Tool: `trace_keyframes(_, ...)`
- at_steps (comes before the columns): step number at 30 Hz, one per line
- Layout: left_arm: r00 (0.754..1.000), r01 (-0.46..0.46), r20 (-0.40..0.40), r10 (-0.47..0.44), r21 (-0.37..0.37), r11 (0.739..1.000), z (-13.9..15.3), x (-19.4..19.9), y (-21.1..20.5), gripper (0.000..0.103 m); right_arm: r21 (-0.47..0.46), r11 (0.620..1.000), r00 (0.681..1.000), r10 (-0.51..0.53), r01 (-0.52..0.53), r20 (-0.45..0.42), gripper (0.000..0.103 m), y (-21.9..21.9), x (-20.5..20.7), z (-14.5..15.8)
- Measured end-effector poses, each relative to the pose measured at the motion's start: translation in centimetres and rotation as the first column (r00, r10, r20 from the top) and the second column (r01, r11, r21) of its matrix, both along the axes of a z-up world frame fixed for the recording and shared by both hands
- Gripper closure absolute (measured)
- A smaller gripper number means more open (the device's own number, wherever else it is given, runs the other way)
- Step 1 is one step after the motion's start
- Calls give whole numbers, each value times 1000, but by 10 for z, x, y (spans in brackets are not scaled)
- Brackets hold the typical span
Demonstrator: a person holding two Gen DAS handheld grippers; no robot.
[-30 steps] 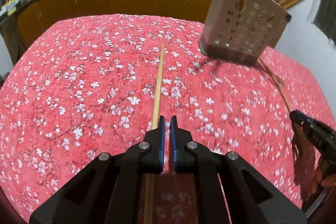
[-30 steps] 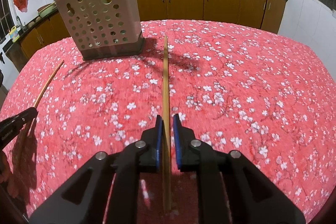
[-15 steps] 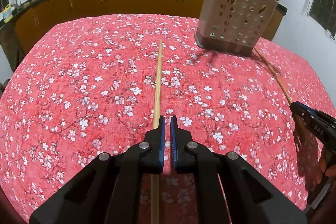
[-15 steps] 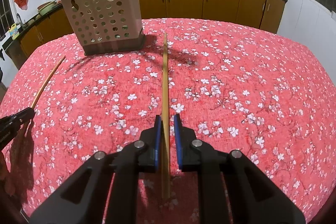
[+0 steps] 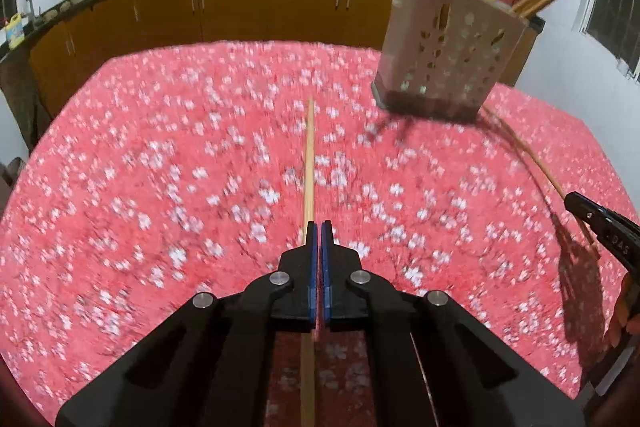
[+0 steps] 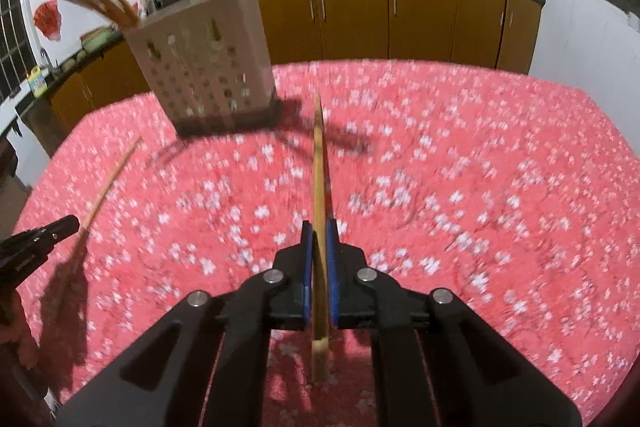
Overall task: Organize utensils
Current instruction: 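Raise the right gripper's chopstick above the holder while the left gripper lifts its own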
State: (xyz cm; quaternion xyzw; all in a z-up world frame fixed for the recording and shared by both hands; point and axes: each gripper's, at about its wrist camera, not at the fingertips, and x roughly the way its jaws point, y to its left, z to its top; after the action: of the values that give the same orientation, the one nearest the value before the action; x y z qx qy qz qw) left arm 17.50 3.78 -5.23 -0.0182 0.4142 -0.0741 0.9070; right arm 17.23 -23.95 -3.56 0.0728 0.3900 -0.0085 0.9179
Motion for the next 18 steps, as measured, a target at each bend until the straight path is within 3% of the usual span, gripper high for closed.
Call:
trace_keyframes(13, 980, -10, 194, 36, -134, 991, 80, -9, 13, 100, 27, 999, 969, -42, 36, 243, 95, -12, -23, 75)
trace_keyframes(15, 978, -7, 205, 32, -125, 992, 83, -10, 13, 100, 25, 999, 966, -42, 37, 254, 95, -13, -25, 78)
trace_keyframes(18, 987, 7, 158, 12, -119, 993, 70, -10, 13, 100, 25, 999, 967, -41, 36, 250, 95, -14, -26, 76)
